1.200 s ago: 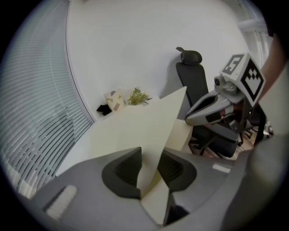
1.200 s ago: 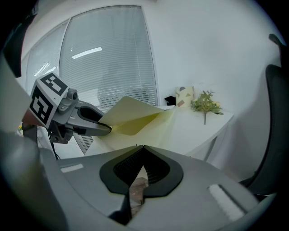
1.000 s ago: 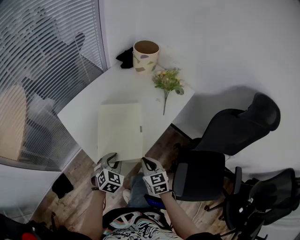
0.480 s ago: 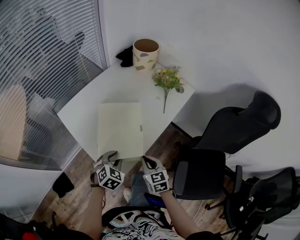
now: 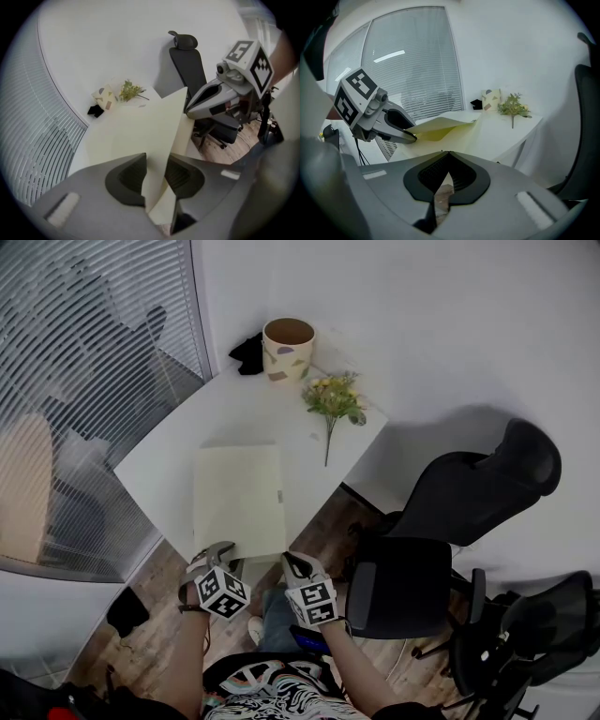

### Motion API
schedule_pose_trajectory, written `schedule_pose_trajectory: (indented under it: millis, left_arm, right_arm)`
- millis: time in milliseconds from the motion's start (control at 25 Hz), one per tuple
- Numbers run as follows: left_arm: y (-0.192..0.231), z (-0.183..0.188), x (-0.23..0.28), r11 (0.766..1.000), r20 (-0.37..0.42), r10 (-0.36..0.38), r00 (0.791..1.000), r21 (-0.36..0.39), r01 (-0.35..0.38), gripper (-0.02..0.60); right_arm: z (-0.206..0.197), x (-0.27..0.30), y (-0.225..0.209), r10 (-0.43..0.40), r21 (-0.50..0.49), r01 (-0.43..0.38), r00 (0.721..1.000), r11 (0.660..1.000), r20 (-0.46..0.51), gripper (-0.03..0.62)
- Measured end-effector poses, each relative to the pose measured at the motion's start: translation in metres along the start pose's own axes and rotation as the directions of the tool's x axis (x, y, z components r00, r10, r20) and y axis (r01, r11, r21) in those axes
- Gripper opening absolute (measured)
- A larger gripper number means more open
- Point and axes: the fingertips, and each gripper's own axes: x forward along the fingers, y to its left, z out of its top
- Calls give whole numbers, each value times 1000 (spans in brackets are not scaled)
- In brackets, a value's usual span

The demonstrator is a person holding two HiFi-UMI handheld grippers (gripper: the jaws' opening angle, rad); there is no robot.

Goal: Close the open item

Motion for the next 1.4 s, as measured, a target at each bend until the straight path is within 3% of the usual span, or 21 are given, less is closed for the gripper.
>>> schedule_pose_trajectory:
  millis: [200,520,1400]
  left_arm:
    - [-2,-1,-1,998,0,-13,1000,55,13,155]
    - [-8,-2,-2,973,-59,-209,976,93,213,179]
    - [-9,-2,-1,970,-58,-235,970,56,238,179]
  right_arm:
    - [0,1,0,2,7,-2,1000,1000,4,0]
    - [0,1,0,-7,8,7,1000,1000,3,0]
    - [2,1,1,-26,-31,25,1000,999,-14,0]
